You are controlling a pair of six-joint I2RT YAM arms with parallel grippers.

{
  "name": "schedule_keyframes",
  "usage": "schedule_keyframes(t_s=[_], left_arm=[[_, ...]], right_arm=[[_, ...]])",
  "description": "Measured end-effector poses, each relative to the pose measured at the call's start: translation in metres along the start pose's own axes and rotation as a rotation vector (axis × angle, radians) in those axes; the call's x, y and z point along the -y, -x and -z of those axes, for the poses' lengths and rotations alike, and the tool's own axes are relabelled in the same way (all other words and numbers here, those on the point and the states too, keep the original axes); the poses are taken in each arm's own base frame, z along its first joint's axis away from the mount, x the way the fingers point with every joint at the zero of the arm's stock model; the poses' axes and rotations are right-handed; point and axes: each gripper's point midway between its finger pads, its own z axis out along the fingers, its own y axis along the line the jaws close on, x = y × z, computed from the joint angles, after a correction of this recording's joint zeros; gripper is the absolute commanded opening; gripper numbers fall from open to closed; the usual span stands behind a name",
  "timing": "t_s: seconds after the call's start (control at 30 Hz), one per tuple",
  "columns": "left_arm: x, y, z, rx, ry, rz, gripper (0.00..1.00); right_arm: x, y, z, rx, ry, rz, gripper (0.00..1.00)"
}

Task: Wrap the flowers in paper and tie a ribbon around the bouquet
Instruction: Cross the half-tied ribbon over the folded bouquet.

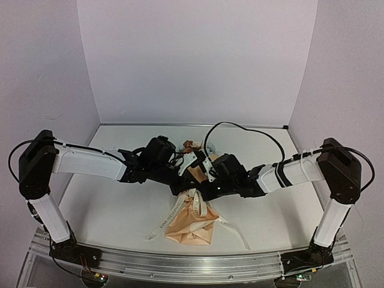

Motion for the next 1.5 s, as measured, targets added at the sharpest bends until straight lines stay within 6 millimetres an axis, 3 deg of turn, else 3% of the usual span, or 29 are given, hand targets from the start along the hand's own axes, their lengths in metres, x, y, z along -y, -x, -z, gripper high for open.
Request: schedule_keyframes(t_s=[0.13,0.33,0.63,0.93,1.07,1.23,1.33,1.5], left_arm=[[0.002,-0.002,-0.001,0.008,-0.014,0.011,0.0],[0.002,-0.022,-0.003,-0.025,-0.013,0.053,0.02],[-0.006,-0.016,0.002,0.004,0.022,0.103,0.29],[-0.008,0.005,0.029,0.087,0.055,0.128,0.47],[-0.009,0.009,0.042,0.132,0.063,0.157,0.43],[-0.038,0.006,0.049,0.141,0.107,0.238,0.38],[-0.053,0.0,0.043,0.117,0.119,0.284,0.37],[-0.056,-0.013,0.027,0.054,0.089,0.333,0.39]], right_arm=[[0.002,0.011,-0.003,0.07,-0.012,0.041,0.0],[0.005,0.023,-0.012,0.149,-0.022,0.1,0.0],[0.003,0.033,-0.015,0.208,-0.016,0.148,0.0],[0.003,0.034,-0.018,0.217,-0.019,0.176,0.0],[0.003,0.034,-0.018,0.217,-0.019,0.178,0.0],[0.003,0.034,-0.018,0.217,-0.018,0.181,0.0],[0.003,0.033,-0.018,0.216,-0.016,0.187,0.0],[0.001,0.033,-0.018,0.215,-0.008,0.202,0.01]])
